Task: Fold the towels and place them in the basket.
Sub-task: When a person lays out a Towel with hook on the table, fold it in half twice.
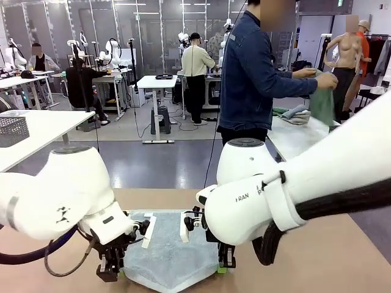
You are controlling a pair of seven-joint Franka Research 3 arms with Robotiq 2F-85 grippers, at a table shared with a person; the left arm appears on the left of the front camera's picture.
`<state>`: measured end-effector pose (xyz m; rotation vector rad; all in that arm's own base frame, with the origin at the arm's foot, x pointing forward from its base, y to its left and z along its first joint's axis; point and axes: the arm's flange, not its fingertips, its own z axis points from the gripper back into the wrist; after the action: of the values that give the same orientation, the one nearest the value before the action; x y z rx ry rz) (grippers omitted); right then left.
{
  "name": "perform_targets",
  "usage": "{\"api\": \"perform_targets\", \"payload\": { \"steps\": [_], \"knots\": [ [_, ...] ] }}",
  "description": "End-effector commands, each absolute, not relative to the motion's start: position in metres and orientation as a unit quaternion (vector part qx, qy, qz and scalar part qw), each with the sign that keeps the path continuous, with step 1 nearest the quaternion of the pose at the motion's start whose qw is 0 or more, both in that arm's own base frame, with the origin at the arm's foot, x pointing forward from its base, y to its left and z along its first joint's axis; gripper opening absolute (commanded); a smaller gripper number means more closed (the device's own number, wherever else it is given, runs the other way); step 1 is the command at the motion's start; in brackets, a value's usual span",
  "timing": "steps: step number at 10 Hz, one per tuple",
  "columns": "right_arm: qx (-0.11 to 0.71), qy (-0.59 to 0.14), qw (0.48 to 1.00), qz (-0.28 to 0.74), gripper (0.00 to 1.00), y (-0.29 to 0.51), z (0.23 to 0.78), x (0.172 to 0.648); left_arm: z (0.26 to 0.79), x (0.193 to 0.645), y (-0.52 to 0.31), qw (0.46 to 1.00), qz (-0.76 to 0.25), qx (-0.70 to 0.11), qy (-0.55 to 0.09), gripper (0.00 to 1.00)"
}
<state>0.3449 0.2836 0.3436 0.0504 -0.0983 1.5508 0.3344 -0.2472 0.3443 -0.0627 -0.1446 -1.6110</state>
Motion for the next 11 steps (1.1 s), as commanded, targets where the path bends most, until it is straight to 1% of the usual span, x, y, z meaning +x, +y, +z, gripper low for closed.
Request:
{"api": "perform_targets", "payload": {
  "steps": [1,2,3,4,6,8,11],
  "knots": [
    [0.005,-0.054,0.714,0.698,0.0,0.279,0.366,0.307,0.373,0.303,-0.229,0.686,-0.723,-0.041,-0.077,0.0],
    [0.008,-0.073,0.719,0.692,0.0,0.281,0.376,0.291,0.383,0.29,-0.225,0.685,-0.723,-0.034,-0.084,0.0],
    [-0.001,-0.084,0.718,0.691,0.0,0.283,0.387,0.277,0.396,0.278,-0.222,0.684,-0.723,-0.019,-0.098,0.04],
    [-0.006,-0.095,0.716,0.691,0.0,0.284,0.395,0.277,0.405,0.278,-0.222,0.688,-0.717,-0.02,-0.11,0.04],
    [-0.002,-0.095,0.727,0.681,0.0,0.287,0.405,0.301,0.411,0.296,-0.232,0.693,-0.713,-0.01,-0.105,0.04],
    [0.012,-0.086,0.745,0.662,0.0,0.284,0.411,0.339,0.413,0.325,-0.237,0.703,-0.705,-0.012,-0.091,0.04],
    [0.025,-0.06,0.756,0.651,0.0,0.282,0.402,0.387,0.408,0.37,-0.243,0.709,-0.702,-0.01,-0.066,0.04]
  ]
}}
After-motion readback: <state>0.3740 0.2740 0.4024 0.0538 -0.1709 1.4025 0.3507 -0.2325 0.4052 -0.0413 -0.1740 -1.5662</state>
